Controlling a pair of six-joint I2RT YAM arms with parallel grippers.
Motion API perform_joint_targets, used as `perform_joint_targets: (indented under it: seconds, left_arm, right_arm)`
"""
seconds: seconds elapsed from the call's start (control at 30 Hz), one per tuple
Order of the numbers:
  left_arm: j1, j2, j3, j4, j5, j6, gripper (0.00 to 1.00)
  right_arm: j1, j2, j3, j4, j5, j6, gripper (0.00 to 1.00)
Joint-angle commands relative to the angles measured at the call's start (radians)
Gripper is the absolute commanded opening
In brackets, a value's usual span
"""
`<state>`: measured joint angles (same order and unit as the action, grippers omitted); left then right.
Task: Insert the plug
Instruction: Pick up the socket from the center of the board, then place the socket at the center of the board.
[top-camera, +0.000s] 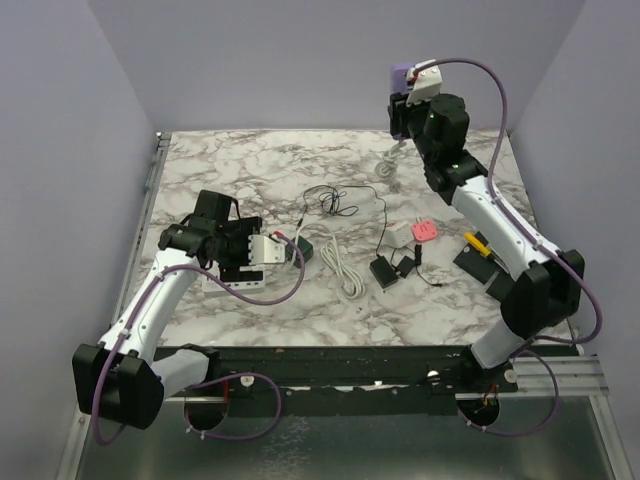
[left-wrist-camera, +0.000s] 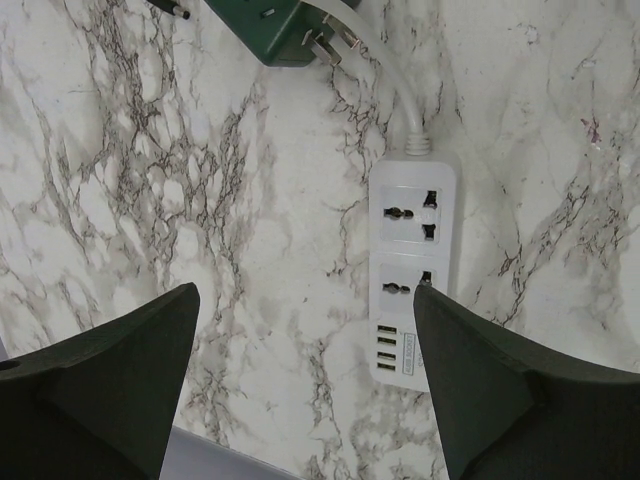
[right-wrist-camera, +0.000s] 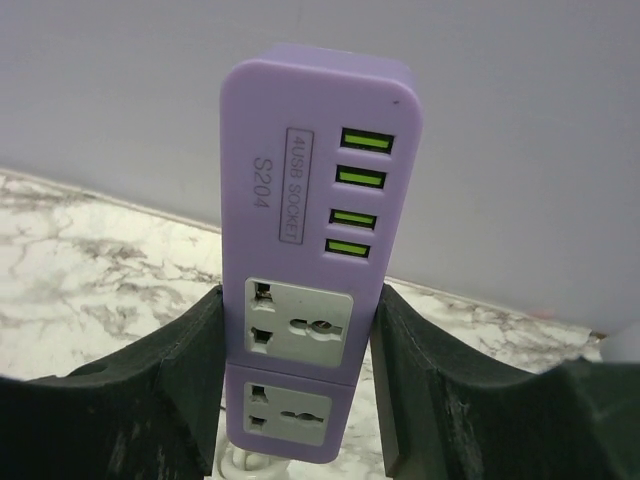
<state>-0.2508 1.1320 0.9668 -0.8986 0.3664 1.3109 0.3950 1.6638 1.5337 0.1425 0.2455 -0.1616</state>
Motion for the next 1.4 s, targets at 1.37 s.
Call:
perform_joint_targets:
  seconds: [1.37]
  left_arm:
    - [-0.002,0.032,0.015,0.068,-0.011,-0.093,0.89]
  right_arm:
    - [0.496,-0.124,-0.400,-1.096,-0.625,-0.589,0.04]
